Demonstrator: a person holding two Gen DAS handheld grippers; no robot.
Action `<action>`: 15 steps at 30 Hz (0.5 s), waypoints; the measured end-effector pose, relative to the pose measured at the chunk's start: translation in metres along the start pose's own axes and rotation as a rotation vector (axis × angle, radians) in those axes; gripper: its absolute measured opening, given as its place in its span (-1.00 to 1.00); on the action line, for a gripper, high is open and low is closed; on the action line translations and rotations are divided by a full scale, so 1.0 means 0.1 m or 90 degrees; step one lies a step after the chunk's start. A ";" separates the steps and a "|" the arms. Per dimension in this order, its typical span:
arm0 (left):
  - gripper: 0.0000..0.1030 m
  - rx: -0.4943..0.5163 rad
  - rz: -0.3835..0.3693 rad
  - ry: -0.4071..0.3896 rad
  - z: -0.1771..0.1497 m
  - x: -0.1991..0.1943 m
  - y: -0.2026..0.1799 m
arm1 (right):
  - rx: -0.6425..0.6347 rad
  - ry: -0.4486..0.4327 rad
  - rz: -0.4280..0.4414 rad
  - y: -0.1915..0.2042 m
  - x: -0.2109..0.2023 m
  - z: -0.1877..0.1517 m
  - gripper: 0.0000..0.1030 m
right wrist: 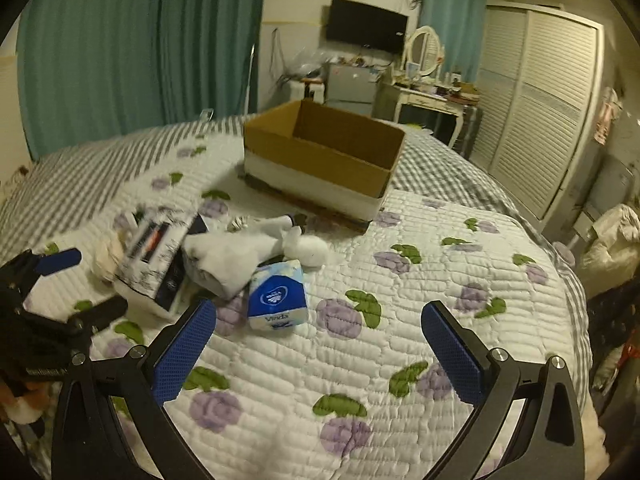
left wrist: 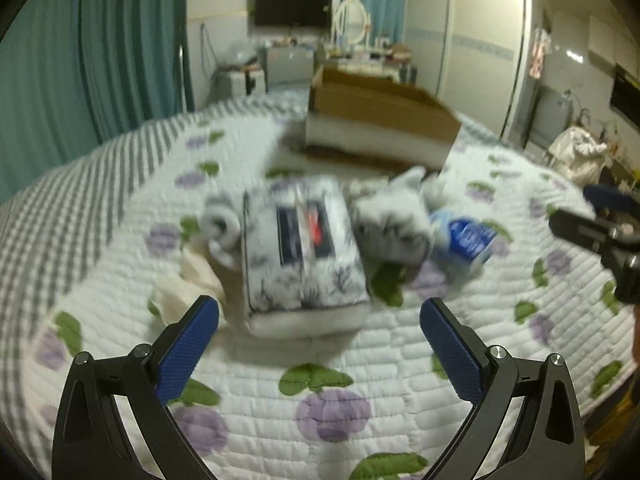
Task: Organize soft objects
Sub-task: 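Grasp the floral tissue pack with the left tool while the right tool grasps the blue Vinda pack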
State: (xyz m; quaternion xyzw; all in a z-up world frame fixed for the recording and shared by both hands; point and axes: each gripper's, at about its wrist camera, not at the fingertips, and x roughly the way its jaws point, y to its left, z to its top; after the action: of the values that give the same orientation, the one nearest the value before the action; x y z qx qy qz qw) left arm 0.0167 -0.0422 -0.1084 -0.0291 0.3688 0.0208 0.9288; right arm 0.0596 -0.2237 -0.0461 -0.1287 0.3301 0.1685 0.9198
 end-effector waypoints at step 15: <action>0.97 -0.024 0.016 0.026 0.05 0.57 0.02 | -0.097 0.111 0.098 0.21 1.19 0.00 0.27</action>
State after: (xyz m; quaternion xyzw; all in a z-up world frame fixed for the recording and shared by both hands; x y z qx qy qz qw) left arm 0.0611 -0.0388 -0.1437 -0.0429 0.3878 0.0387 0.9199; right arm 0.1378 -0.1776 -0.1261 -0.1866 0.4038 0.2515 0.8596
